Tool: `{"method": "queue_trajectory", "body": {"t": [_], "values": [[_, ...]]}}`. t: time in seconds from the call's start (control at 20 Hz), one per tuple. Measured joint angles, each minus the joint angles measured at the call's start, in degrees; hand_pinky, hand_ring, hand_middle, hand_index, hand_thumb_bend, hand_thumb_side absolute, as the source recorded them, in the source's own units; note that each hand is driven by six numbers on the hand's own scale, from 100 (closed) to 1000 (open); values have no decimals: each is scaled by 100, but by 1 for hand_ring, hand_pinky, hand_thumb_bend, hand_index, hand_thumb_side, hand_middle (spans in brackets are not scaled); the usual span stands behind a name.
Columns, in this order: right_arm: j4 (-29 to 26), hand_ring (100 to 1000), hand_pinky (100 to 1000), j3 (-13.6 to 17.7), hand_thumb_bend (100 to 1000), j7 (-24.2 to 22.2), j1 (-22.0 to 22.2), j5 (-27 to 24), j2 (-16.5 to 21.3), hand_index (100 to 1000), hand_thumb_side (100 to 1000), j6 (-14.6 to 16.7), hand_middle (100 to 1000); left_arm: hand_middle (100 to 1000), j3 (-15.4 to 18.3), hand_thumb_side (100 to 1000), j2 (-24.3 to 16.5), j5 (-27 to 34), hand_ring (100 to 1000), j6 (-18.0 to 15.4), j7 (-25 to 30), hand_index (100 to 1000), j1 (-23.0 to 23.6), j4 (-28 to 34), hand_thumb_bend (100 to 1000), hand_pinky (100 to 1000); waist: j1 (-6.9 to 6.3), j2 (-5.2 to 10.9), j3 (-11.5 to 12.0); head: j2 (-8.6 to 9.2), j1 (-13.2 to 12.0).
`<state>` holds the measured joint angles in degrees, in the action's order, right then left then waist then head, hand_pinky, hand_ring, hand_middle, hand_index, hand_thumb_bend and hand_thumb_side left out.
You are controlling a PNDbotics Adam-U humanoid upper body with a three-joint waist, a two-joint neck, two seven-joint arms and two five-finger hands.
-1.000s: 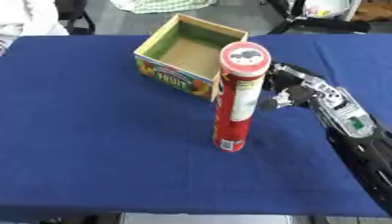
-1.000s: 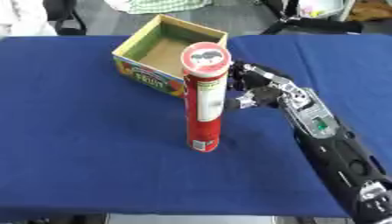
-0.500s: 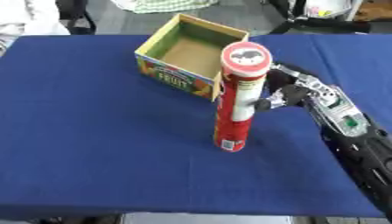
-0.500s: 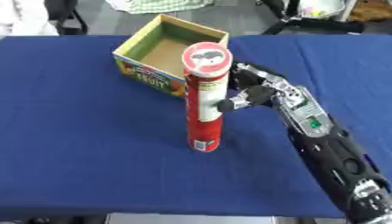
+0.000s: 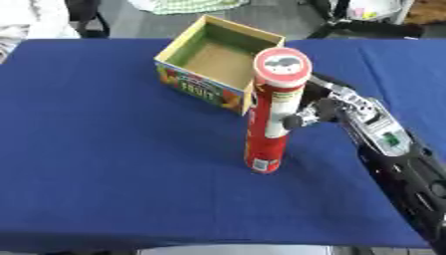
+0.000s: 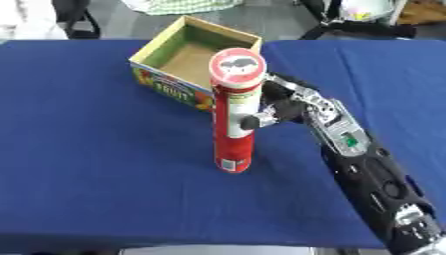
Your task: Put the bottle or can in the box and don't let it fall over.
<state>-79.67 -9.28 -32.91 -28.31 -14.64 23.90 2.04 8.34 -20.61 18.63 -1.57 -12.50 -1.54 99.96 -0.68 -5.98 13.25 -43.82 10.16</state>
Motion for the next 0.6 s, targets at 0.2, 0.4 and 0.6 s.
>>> {"method": "queue_trajectory", "body": {"t": [0.2, 0.4, 0.6], "values": [[-5, 1000, 810, -50, 933, -42, -27, -13, -65, 891, 317, -4, 1000, 904, 0, 880, 1, 0, 1000, 2, 2, 840, 0, 0, 501, 715, 3, -4, 14, 0, 0], [-6, 1000, 809, -89, 927, -58, -27, -59, -135, 852, 311, -6, 1000, 903, 0, 881, 1, 0, 1000, 4, 4, 840, 0, 0, 501, 715, 3, -5, 16, 0, -1], [-6, 1000, 809, -106, 923, -44, -27, -100, -170, 826, 308, -14, 1000, 903, 0, 881, 2, 0, 1000, 6, 6, 840, 0, 0, 501, 715, 4, -5, 17, 0, -1]]}}
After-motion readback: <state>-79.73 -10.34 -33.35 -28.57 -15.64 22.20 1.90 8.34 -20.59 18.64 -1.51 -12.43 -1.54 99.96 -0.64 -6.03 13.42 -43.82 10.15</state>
